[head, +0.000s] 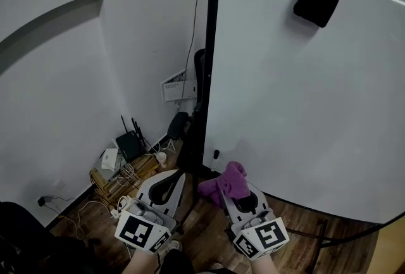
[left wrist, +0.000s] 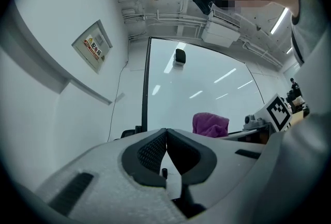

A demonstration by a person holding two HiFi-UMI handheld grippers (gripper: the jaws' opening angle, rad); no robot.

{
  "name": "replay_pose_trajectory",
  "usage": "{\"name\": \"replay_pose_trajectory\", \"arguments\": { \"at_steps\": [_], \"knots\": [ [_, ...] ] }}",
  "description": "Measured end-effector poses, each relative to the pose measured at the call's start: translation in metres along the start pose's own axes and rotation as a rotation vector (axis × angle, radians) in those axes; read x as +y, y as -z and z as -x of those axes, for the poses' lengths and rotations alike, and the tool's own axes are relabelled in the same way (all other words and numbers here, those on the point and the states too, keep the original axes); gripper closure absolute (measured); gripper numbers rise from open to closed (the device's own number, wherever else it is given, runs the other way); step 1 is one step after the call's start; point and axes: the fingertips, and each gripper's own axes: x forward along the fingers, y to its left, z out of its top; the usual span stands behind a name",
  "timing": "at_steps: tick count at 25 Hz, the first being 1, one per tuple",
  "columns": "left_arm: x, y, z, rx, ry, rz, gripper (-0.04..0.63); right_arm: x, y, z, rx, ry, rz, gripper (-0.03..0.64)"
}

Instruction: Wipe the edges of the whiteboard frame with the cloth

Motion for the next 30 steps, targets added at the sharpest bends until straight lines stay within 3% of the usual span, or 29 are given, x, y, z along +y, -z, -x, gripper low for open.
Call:
{"name": "replay_pose_trajectory", "arguments": {
  "at_steps": [11, 30],
  "knots": [
    [0.057, 0.009, -0.033, -0.004, 0.124, 0.030, 0.580, -0.004, 0.004, -0.058, 0.001, 0.118, 0.011, 0.508],
    [0.094, 0.033, -0.064, 0.028, 0.351, 0.094, 0.579, -0.011, 0.027, -0.092, 0.037, 0.363, -0.015, 0.508]
  ]
}}
